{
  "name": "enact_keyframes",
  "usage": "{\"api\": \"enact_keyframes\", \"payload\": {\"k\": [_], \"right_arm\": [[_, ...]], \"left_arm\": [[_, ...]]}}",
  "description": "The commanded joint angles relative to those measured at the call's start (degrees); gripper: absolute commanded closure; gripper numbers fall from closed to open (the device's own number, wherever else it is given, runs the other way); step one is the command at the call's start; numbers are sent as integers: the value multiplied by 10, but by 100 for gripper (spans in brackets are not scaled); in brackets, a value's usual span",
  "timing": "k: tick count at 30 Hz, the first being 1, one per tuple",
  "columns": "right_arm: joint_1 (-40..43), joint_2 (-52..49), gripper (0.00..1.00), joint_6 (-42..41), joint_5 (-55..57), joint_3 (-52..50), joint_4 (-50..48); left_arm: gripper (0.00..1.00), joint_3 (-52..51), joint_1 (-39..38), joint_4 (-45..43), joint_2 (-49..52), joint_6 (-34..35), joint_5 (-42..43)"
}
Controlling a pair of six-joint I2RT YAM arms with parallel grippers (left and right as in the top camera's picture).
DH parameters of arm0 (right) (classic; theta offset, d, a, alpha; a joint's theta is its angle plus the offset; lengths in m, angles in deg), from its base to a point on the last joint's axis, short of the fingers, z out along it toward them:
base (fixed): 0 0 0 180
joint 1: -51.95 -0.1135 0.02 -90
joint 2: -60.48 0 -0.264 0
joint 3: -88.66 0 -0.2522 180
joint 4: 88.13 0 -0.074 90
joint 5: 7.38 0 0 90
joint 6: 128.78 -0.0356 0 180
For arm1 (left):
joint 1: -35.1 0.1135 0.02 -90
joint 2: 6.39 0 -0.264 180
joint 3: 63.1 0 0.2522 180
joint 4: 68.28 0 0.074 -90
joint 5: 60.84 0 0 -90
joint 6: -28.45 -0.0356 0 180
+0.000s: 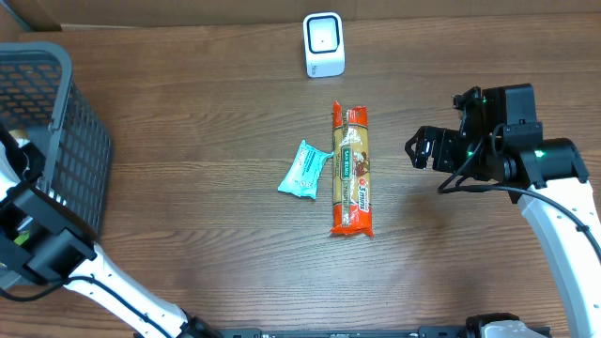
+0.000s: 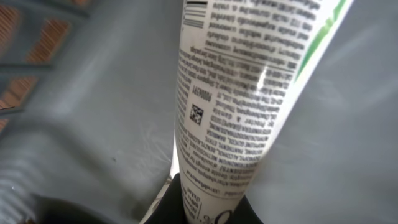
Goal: Scan the item barcode
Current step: 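Reach the left gripper into the basket and grasp the white tube, then place the white tube left of the wipes pack and release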
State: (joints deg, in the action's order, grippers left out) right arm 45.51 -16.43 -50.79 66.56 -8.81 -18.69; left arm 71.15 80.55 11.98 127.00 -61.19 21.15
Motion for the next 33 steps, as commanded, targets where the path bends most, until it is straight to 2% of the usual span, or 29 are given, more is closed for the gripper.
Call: {"api": "enact_keyframes", "payload": {"k": [1,12,18,25,29,30,33], "right_arm": [[-3,2,0,-2,5,-4,-4],[-3,2,0,-1,5,-4,-20],[-3,2,0,-2,5,-4,-32],[-3,2,0,-2,5,-4,-31],[-3,2,0,-2,5,-4,-28],[-3,2,0,-2,5,-4,-26],[-3,2,0,-2,5,-4,-22]], "left_arm": [[96,48,-4,-4,-108,24,62],[96,61,-15,-9,-271,25,136],[96,61,-61,-15,-365,57,139],[96,61,-221,54,-428,57,140],[96,44,-334,115,-420,68,138],[96,25,-377,135,-411,94,138],[96,-28,-441,155,-392,107,138]]}}
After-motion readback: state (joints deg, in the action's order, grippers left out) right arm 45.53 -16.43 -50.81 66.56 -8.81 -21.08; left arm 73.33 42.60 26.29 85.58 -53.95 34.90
